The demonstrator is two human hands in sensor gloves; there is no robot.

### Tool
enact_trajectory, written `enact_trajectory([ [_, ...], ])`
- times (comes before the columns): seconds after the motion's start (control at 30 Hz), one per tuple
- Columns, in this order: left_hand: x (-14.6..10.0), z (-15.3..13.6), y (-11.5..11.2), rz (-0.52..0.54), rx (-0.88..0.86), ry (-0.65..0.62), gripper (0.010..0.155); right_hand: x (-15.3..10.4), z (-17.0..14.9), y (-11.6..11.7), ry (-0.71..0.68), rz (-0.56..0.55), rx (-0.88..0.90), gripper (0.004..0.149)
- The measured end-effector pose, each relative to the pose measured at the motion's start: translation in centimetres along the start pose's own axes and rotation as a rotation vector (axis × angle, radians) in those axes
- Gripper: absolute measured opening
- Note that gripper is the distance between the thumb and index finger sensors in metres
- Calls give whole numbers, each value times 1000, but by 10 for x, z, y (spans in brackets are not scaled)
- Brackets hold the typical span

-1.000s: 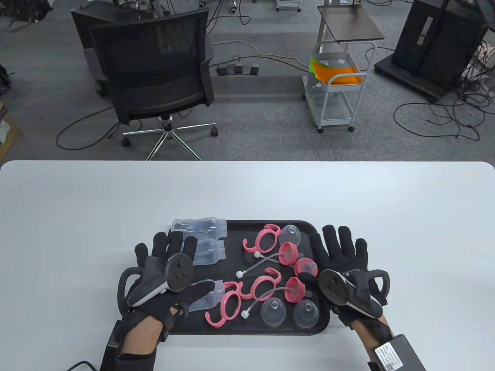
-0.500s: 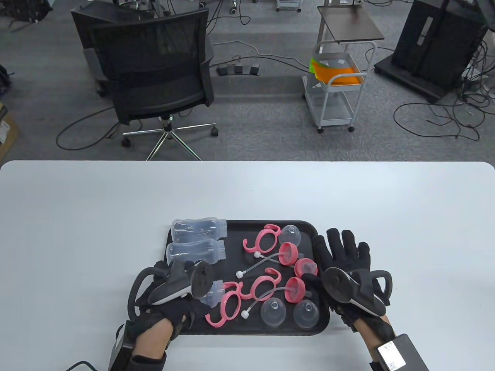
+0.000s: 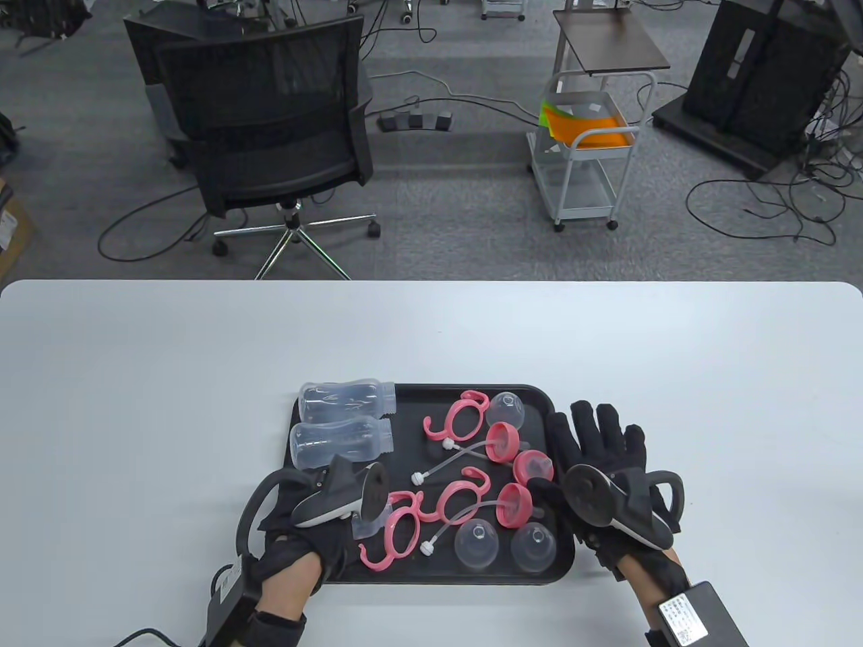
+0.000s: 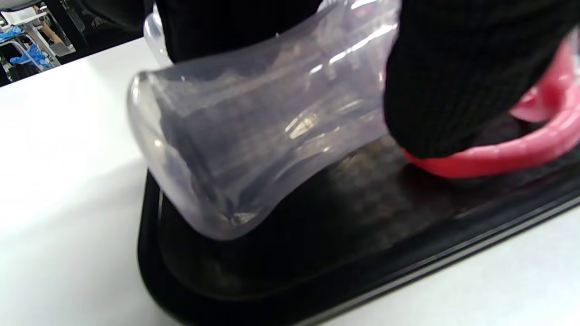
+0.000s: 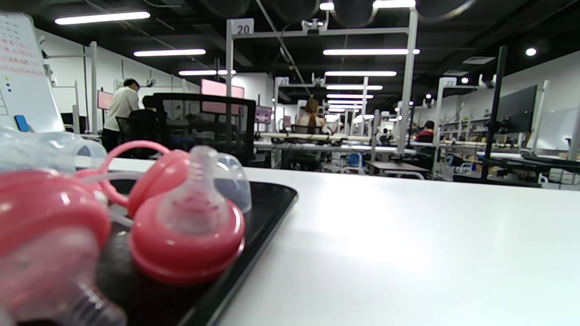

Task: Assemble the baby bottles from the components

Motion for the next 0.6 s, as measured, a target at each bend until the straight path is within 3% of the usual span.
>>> enact_trajectory([
  [0.33, 13, -6, -13, -67, -55, 5, 109, 0, 1, 0, -4, 8, -2, 91],
  [0.6, 12, -13, -9, -42, -101, -3, 103, 0, 2, 1, -5, 14, 0, 91],
])
Point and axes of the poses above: the tracker on the back of each hand, its own z axis roughly to the thumb side, its own x axis roughly from the wrist to the fingertips, y = z × x, the point moved 4 cm from there along x, roughly from the wrist to the fingertips, and after that the axes turned 9 degrees about y, right-handed, at the moved point
